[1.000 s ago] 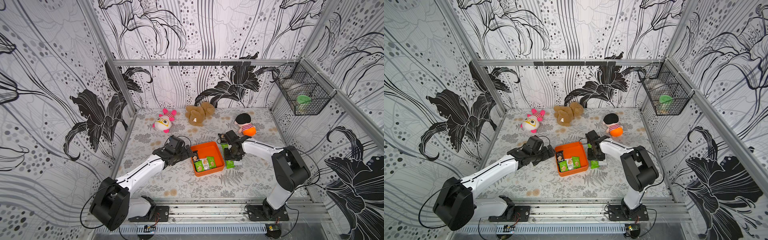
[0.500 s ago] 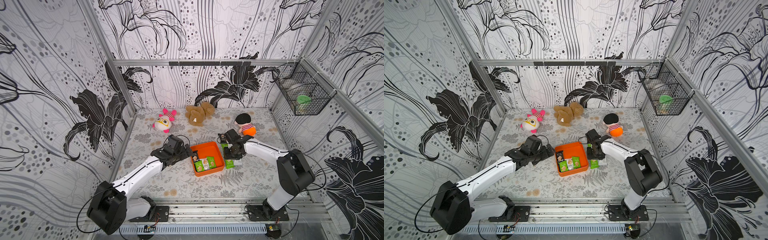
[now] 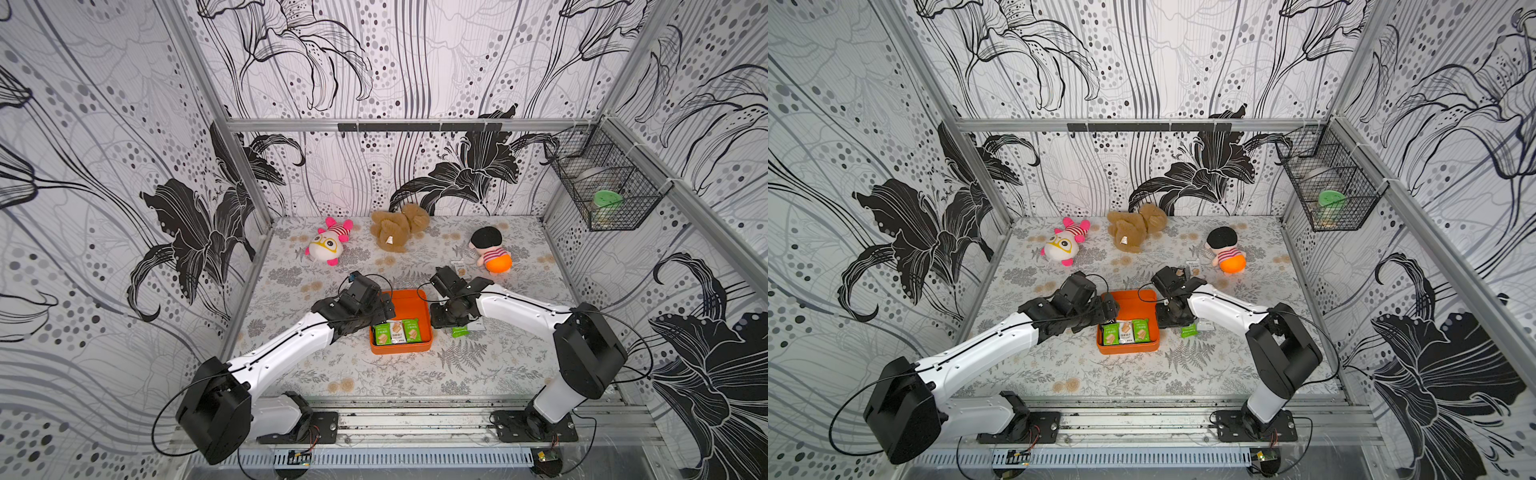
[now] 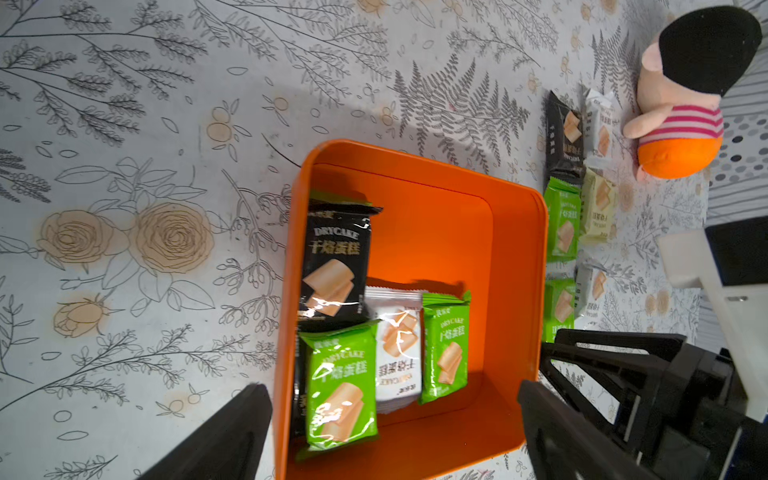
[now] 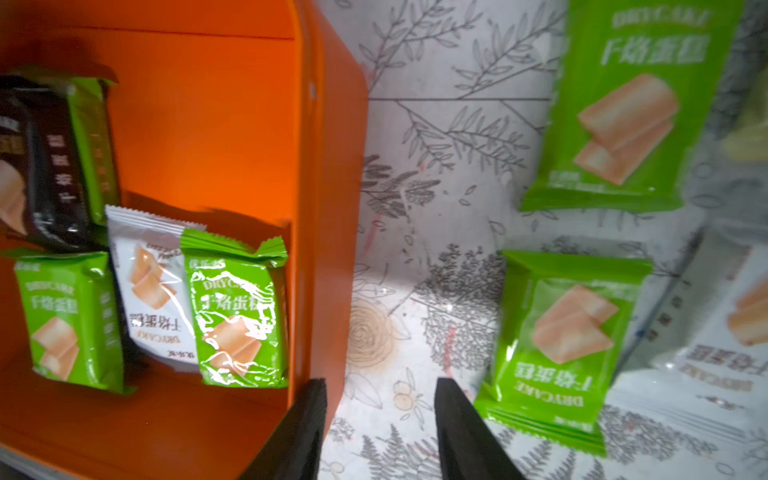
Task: Take the cookies out of the storage box
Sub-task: Move the storage box to the center of the board, then pick up the cookie from the storage box.
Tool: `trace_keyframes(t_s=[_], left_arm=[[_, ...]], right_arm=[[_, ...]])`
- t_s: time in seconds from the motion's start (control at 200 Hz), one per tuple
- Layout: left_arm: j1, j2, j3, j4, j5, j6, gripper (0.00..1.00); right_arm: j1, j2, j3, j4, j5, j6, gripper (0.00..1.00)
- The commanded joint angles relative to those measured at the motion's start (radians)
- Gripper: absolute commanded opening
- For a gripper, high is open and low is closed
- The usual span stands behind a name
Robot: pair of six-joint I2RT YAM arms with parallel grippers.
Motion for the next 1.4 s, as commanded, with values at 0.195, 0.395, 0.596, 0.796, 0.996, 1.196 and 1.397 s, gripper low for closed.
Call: trace_keyframes(t_s=[0.195,0.395,0.596,0.796,0.996,1.196,1.397], left_arm=[[-0.133,0.111,0.112,-0.094,-0.120,-0.062,0.94],[-0.200,0.185,0.148,-0.093,-0.141,-0.140,0.84],[-0.277,0.327,0.224,-0.108,-0.162,-0.220,0.68],[-0.315,0.488,0.345,-0.153,-0.185,-0.286,0.67],[-0.314,0.607,0.472,-0.253,-0.225,-0.296,0.74],[-0.314,0.625,0.496,-0.314,-0.245,-0.295,0.78],[-0.310,0.630,0.470,-0.295,-0.244,-0.274,0.77]], right_arm=[[-0.005,-0.034,0.060,-0.109,0.074,0.041,0.48],[-0.142,-0.091,0.003,-0.088,-0.009,-0.012,0.48],[-0.241,-0.138,-0.001,-0.097,-0.033,-0.090,0.48],[-0.321,-0.234,-0.042,-0.097,-0.091,-0.118,0.48],[-0.350,-0.278,-0.073,-0.118,-0.101,-0.146,0.48],[-0.353,-0.275,-0.098,-0.111,-0.122,-0.150,0.48],[-0.354,-0.271,-0.104,-0.107,-0.121,-0.159,0.48]])
